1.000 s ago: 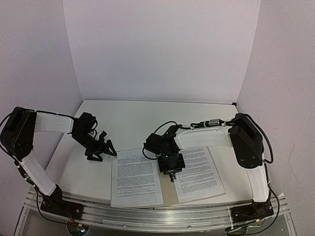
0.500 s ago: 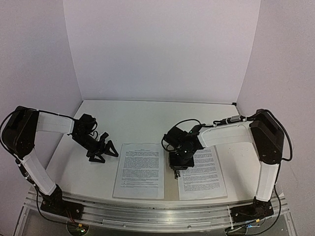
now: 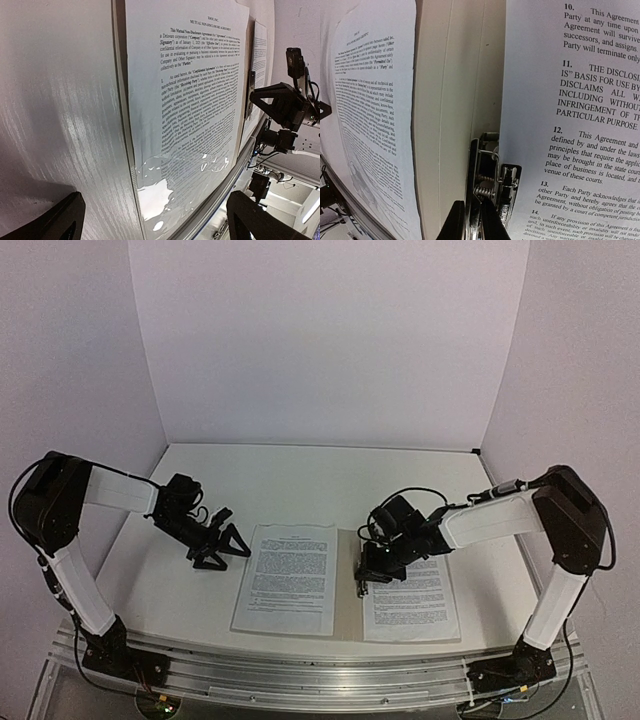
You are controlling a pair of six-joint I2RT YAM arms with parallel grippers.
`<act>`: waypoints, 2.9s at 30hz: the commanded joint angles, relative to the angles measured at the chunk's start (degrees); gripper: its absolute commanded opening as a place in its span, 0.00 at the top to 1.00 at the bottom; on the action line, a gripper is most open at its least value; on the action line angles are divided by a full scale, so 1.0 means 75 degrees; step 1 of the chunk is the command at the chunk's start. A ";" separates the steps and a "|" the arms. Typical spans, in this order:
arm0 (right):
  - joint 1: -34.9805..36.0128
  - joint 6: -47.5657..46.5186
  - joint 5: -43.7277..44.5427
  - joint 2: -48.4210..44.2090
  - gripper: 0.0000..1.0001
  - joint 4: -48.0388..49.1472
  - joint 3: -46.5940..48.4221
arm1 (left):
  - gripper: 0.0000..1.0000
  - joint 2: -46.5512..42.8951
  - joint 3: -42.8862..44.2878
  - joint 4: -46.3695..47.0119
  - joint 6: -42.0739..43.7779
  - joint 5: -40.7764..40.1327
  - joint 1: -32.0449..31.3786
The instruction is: Put the files into the folder
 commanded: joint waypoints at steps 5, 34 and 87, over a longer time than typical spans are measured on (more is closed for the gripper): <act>-0.0372 -0.0020 -0.0891 -0.0284 1.00 0.1297 -0.1496 | 0.00 0.0492 0.0457 0.0388 0.0427 0.0440 -0.0216; -0.1057 0.0409 -0.2160 -0.2471 1.00 0.3616 -0.3086 | 0.00 0.0856 0.1213 -0.0003 0.0924 0.0533 -0.0461; -0.2372 -0.0687 0.3749 -0.1017 0.89 -0.4716 0.0203 | 1.00 0.0244 0.3883 -0.2768 0.1226 -0.1196 -0.0953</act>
